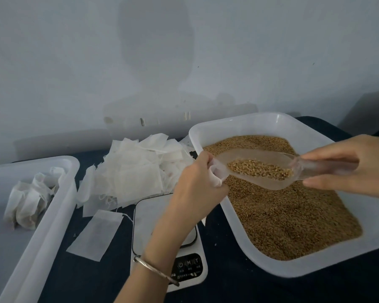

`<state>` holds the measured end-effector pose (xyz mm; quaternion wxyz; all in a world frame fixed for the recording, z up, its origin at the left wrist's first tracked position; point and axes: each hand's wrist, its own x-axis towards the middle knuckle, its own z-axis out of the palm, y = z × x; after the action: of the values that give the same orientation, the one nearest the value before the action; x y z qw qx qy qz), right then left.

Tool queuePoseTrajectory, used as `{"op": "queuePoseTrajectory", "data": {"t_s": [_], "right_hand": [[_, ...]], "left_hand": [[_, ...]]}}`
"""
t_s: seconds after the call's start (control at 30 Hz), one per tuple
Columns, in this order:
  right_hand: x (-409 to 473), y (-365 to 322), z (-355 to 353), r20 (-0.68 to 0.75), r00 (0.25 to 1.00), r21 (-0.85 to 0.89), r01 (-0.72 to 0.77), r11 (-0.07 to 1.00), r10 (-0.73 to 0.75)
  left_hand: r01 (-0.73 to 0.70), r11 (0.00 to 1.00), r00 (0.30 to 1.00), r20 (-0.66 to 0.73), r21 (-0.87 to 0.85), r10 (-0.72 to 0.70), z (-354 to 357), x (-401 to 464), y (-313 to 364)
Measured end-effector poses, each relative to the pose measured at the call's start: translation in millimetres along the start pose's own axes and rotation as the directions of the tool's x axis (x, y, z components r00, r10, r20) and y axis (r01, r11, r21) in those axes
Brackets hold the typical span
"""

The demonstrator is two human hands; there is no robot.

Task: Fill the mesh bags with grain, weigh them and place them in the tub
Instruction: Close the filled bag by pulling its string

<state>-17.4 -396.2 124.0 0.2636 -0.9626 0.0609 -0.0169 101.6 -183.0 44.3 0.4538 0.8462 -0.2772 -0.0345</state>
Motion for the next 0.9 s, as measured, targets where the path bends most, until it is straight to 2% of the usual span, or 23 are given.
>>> {"op": "queuePoseTrajectory", "data": {"t_s": [0.13,0.33,0.53,0.9], "right_hand": [[6.1,-3.3,-11.5,0.04,0.999,-0.1,0.012,0.995,-0.008],[15.6,-6.2,-23.1,0.131,0.991,-0.25,0.069,0.966,-0.037],[28.3,-29.1,-24.2,0.205,0.975,-0.351,0.151,0.924,-0.082],[33.8,-43.5,-24.4,0.201,0.978,-0.361,0.124,0.924,-0.053]], "left_hand": [[-0.017,0.996,0.999,-0.037,0.091,0.021,8.1,-2.6,-4.0],[-0.085,0.99,0.995,-0.045,0.11,0.091,13.0,-6.3,-6.8],[-0.084,0.995,0.996,0.015,0.061,0.083,21.3,-12.2,-9.0],[0.024,0.991,1.0,0.016,-0.132,-0.022,20.8,-14.0,-18.3]]}}
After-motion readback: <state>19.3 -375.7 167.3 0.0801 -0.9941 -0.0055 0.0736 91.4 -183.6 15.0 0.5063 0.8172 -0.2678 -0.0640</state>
